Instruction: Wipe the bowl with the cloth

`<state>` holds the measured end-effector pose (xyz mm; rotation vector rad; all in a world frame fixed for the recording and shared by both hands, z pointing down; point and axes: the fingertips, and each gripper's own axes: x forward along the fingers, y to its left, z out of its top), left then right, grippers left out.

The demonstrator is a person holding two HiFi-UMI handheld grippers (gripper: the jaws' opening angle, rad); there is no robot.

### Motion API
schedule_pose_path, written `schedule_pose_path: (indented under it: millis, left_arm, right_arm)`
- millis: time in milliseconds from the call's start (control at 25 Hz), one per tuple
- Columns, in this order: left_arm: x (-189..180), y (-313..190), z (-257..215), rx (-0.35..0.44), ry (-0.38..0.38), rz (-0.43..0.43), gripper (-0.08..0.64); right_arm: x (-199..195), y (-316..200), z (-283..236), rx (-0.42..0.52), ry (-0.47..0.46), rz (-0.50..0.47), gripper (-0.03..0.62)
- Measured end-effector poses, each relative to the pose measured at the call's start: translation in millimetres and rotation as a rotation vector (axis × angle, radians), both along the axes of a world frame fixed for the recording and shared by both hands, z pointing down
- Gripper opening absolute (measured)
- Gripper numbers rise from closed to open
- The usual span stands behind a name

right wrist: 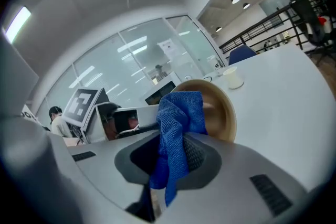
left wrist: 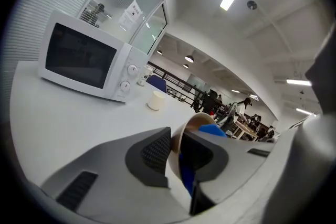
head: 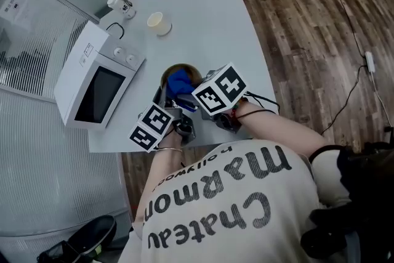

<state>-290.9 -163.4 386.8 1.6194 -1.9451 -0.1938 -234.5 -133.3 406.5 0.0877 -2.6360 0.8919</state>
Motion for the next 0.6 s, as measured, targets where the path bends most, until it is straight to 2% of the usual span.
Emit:
schedule_pose_path:
  millis: [160,360,600]
  left_arm:
    - [3,-3,7,-0.022,0.009,0.005,0.058]
    - [9,-5,18,-0.074,-0.054,0.043,0.058]
    - [13,-8,24,-0.094,-0.071,0.084,0.058]
  right_arm:
    - [9,-5,8,0.095,0.072,-0.030,0.066]
    - [26,-20,29,0.161,0.182,-0.007,0.066]
    - [41,-44,27,0.271,0.221,0.011,0.066]
